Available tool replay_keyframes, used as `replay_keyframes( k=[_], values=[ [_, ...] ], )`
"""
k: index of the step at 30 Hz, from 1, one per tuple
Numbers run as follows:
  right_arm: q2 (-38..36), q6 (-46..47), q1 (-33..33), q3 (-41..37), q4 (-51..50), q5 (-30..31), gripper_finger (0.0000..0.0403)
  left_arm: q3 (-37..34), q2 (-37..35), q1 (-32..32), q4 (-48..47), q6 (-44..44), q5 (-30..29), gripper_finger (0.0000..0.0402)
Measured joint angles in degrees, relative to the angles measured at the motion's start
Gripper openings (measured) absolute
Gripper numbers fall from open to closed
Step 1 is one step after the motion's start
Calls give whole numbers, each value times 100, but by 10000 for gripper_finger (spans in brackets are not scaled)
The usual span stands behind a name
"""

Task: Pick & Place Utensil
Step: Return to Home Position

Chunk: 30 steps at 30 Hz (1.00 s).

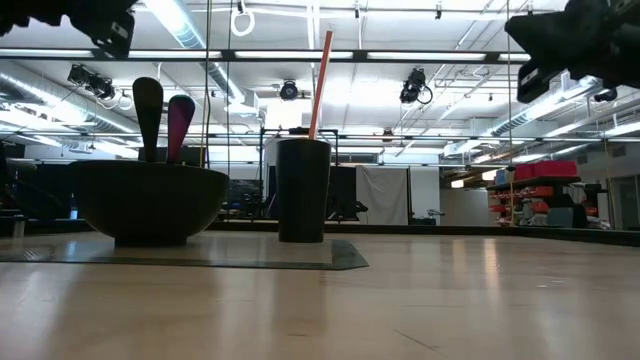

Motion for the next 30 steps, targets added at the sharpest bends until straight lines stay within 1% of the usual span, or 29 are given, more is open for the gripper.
replay_keyframes(
  k=[2,5,7,10,16,19,22,26,28,30],
  values=[
    [-277,12,-97,0,-285,2,25,-152,-314,3,-15,-2,205,181],
    [-569,32,-176,0,-552,10,25,-351,-703,111,2,52,898,181],
    [-650,70,-188,0,-609,7,25,-487,-919,317,1,24,1182,181],
    [-654,123,-188,0,-648,-31,24,-649,-1118,799,21,-134,1381,181],
    [-639,149,-186,0,-1029,-61,25,-823,-1245,1868,280,-307,2159,181],
    [-644,156,-186,0,-1042,-55,24,-820,-1277,2292,281,-303,2277,181],
    [-730,29,-188,0,-1020,-15,24,-820,-1372,2552,192,-306,2323,181],
    [-1017,-149,-192,2,-1108,362,23,-820,-1669,2706,86,-185,2646,181],
    [-1122,-163,-192,2,-1236,407,23,-820,-1866,2707,-47,-80,2627,181],
    [-1202,-139,-192,2,-1386,372,23,-909,-2058,2707,-68,-7,2483,181]
  ],
)
